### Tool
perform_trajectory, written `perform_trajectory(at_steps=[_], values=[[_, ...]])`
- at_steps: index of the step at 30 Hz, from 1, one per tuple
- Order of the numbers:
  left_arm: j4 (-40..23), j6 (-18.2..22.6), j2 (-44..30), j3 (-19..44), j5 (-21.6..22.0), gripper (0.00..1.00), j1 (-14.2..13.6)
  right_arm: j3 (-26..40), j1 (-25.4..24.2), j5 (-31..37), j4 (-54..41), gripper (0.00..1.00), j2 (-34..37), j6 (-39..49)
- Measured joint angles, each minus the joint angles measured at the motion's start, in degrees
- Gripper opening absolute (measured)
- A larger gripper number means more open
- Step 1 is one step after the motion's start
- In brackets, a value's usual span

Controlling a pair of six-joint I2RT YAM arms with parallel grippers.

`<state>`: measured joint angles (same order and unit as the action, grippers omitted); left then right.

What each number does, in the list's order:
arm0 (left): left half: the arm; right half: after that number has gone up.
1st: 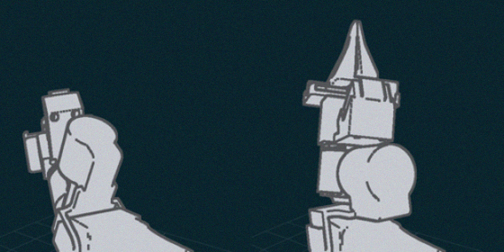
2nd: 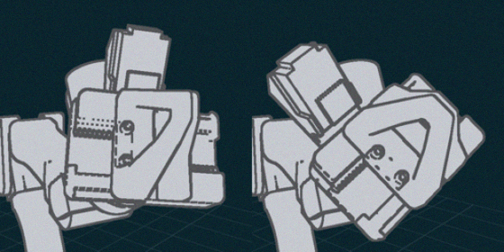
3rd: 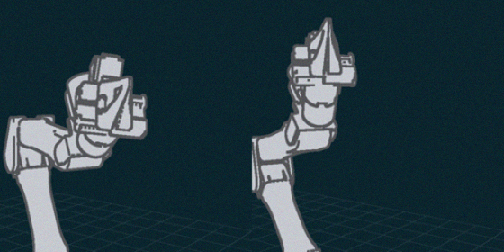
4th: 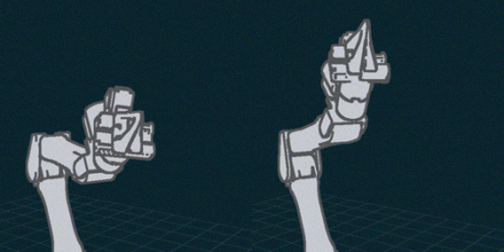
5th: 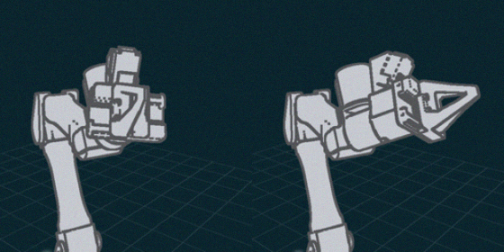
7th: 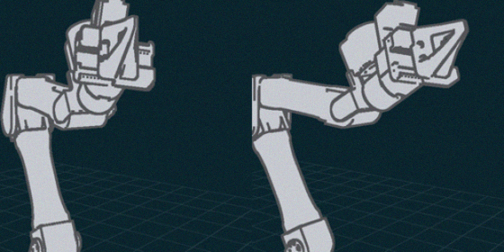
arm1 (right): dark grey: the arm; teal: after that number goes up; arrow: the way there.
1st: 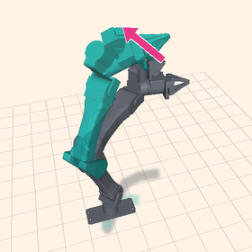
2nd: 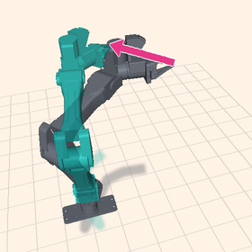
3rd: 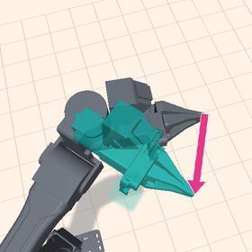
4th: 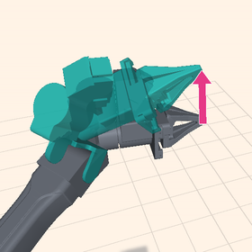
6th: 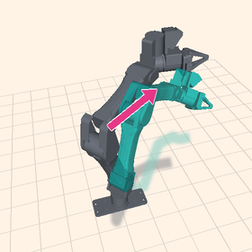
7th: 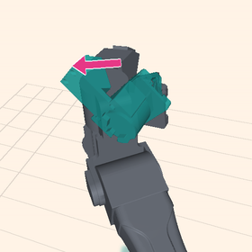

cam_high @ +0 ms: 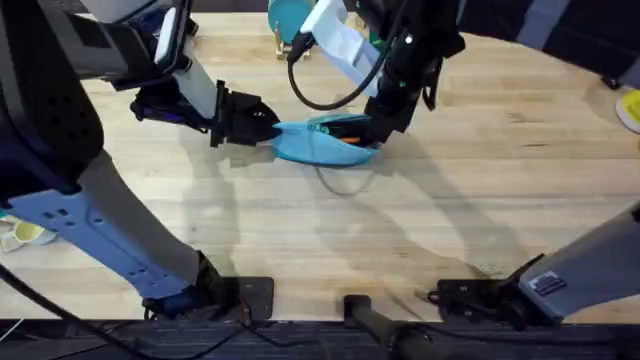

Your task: Unzip the bag, pick up the pens from the table one at a time and place them inside, then zip the bag closed.

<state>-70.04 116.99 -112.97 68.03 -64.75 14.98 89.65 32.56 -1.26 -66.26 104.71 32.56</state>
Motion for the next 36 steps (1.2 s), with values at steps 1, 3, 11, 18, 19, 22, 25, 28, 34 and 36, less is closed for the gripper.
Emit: perform_trajectory(at_steps=[1, 3, 11, 18, 19, 22, 25, 28, 34, 36], values=[[0.0, 0.0, 0.0, 0.0, 0.0, 0.043, 0.0, 0.0, 0.0, 0.0, 0.0, 0.030, 0.0, -0.1], [0.0, 0.0, 0.0, 0.0, 0.0, 0.043, 0.0, 0.2, 0.0, 0.0, -0.3, 0.030, 0.0, -1.7], [0.0, 0.0, 0.0, 0.0, 0.0, 0.043, 0.0, 7.2, 0.0, 0.0, -6.6, 0.846, 0.0, -12.0], [0.0, 0.0, 0.0, 0.0, 0.0, 0.043, 0.0, 11.8, 0.0, 0.0, -12.2, 0.996, 0.0, -19.4], [0.0, 0.0, 0.0, 0.0, 0.0, 0.043, 0.0, 12.6, 0.0, 0.0, -12.9, 0.996, 0.0, -20.6], [0.0, 0.0, 0.0, 0.0, 0.0, 0.043, 0.0, 14.8, 0.0, 0.0, -14.5, 0.996, 0.0, -23.5], [0.0, 0.0, 0.0, 0.0, 0.0, 0.043, 0.0, 16.4, 0.0, 0.0, -15.1, 0.995, -0.1, -25.2], [0.0, 0.0, 0.0, 0.0, 0.0, 0.043, 0.0, 16.7, 0.0, 0.0, -15.2, 0.995, -0.4, -26.2], [0.0, 0.0, 0.0, 0.0, 0.0, 0.043, 0.0, 16.7, -0.8, 0.0, -16.2, 0.996, -2.9, -27.7], [-0.2, 0.0, 0.0, 0.0, 0.0, 0.043, 0.0, 16.7, -1.8, 0.0, -17.0, 0.996, -4.2, -28.2]])
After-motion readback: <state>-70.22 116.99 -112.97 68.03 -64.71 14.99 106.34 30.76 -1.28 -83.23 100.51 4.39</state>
